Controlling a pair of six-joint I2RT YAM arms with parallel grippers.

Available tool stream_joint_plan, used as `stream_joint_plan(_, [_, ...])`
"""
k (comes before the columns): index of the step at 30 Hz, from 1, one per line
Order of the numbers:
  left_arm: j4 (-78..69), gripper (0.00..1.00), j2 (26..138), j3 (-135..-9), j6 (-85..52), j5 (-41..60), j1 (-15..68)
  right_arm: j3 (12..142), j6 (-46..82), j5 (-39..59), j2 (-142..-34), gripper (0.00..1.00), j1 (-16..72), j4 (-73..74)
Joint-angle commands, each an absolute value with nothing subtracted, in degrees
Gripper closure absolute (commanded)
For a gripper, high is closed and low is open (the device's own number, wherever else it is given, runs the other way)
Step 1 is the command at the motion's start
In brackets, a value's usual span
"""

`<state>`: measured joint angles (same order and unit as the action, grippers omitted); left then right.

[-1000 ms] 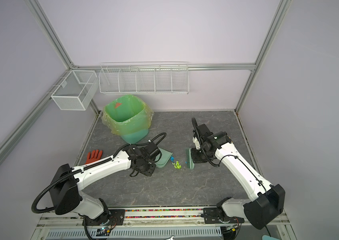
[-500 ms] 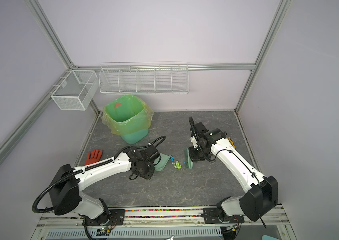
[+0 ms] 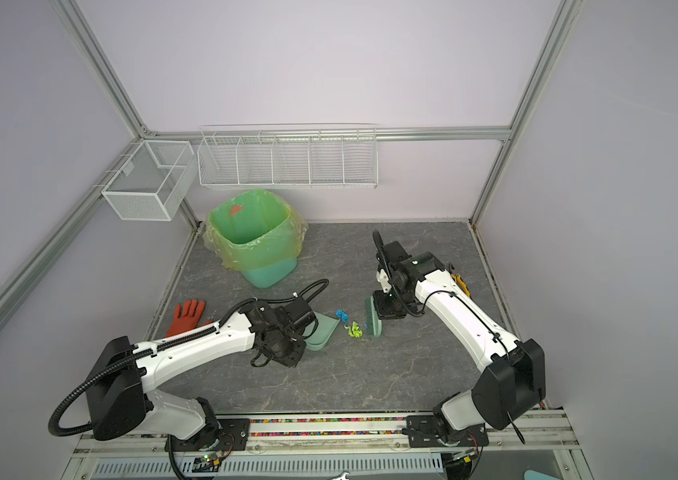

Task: Sweep away the paper scraps from the table

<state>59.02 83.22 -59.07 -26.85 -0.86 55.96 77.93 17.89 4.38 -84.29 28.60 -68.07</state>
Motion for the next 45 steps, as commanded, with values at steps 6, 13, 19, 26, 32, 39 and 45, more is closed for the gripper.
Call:
stream_joint_plan(6, [59.56,1.00,81.91,-56.58,-27.89,3.46,57.83,80.37,16.12,4.60,-85.38,0.93,28.65,-68.53])
stream_joint_plan(13, [57.91,1.00,83.23,-56.30,-29.14,5.36,59.47,81.72,16.00,5.45,-86.37,0.93,28.65,-68.74])
stream_joint_plan(19, [57.71,1.00,84.12,-56.99,-29.93,3.53,61.81,81.57,16.16,5.40,-86.47,0.93,28.73,-68.33])
stream_joint_plan(26, [56.77,1.00,86.04,-56.84,-30.78,2.83,63.19,81.84,16.04,5.09,-87.16,0.93,28.82,-68.37])
stream_joint_plan(32, [56.25,1.00,87.12,-58.64,-29.56,2.61,63.19,81.89,15.89,7.07,-87.40,0.93,30.17,-68.08])
stream_joint_plan(39, [56.59,1.00,90.88,-60.84,-28.26,3.27,63.19,82.36,15.99,7.79,-88.96,0.93,33.44,-67.62])
stream_joint_plan(45, [55.77,1.00,92.85,-62.50,-27.66,4.04,63.03,82.93,16.87,10.27,-89.44,0.93,37.57,-67.59])
